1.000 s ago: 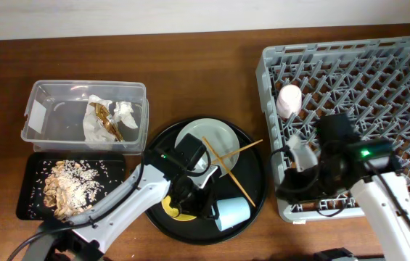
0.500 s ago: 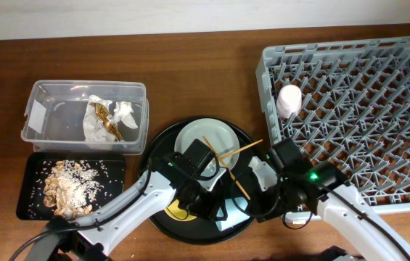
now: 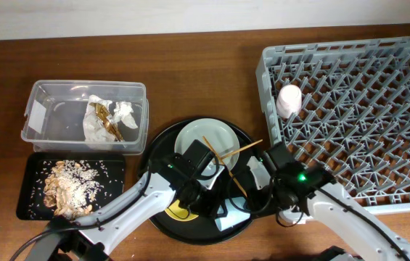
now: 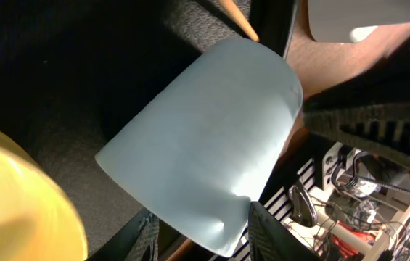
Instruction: Sort waste into correct bins and load items into the dishwasher rack
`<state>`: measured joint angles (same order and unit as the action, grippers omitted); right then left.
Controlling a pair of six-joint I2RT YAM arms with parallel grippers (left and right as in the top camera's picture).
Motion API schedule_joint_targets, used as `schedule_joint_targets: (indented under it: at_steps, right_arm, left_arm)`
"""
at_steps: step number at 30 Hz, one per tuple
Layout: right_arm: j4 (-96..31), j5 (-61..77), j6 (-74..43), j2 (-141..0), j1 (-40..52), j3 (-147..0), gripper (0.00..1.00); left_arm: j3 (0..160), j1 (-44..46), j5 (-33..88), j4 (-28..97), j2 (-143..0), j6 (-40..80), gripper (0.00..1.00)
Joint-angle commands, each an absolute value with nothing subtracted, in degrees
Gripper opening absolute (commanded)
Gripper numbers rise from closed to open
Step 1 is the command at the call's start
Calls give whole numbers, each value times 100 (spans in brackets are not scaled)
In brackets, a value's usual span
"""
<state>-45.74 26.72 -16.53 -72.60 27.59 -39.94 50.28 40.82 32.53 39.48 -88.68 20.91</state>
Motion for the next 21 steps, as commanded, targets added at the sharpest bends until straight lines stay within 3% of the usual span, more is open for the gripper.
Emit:
schedule_joint_targets:
  at_steps: [1, 9, 21]
  right_arm:
    - [-4469, 2591, -1704, -7522, 2818, -3946, 4]
    - [-4456, 2637, -1702, -7649, 2816, -3948, 4]
    - [-4825, 2630, -1527, -7557, 2805, -4403, 8]
  left_arm:
    - [4965, 4193, 3120, 3789, -8761, 2303, 39]
    - [4965, 4491, 3122, 3380, -8761, 2615, 29]
    - [4965, 4499, 3124, 3417, -8761, 2613, 3]
